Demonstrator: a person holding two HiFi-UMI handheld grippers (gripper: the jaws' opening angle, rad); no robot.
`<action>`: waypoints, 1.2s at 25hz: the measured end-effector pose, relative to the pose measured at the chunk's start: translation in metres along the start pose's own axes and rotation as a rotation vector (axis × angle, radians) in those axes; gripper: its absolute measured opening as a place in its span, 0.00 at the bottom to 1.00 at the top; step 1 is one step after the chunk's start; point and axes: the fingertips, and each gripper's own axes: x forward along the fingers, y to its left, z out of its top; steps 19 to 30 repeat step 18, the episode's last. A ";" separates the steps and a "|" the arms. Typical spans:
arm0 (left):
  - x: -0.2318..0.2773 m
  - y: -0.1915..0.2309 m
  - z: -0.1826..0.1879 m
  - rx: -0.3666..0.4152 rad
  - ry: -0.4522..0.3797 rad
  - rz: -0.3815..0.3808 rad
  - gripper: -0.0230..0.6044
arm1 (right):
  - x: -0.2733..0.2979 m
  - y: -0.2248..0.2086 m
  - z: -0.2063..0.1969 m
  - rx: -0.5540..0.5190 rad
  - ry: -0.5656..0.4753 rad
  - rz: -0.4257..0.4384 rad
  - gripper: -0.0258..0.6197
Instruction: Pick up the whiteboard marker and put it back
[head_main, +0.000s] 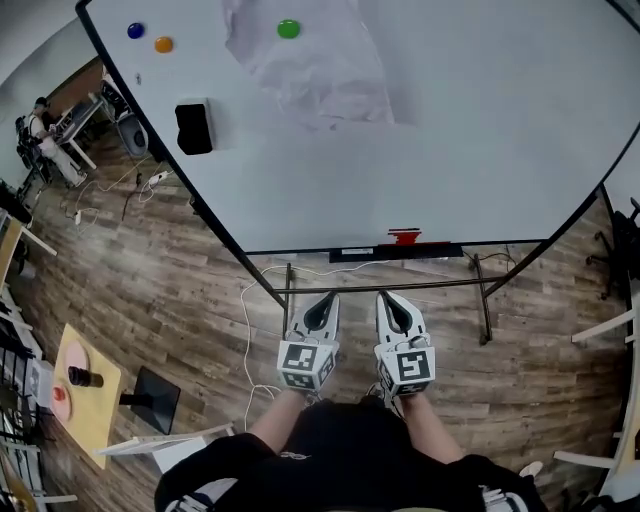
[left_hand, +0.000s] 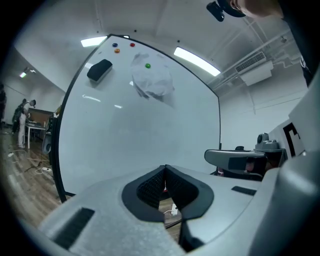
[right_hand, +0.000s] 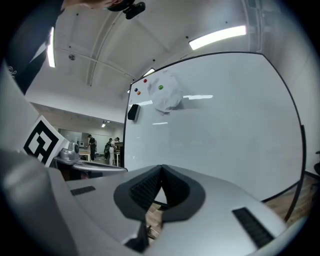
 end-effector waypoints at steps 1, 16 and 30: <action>-0.002 0.001 0.002 -0.004 -0.007 0.004 0.05 | -0.001 0.001 0.000 -0.007 0.002 0.003 0.04; -0.021 -0.001 0.006 -0.004 -0.029 0.001 0.05 | -0.001 0.022 0.003 -0.048 0.011 0.027 0.04; -0.025 -0.004 0.003 -0.007 -0.023 -0.003 0.05 | -0.005 0.024 0.001 -0.035 0.013 0.027 0.04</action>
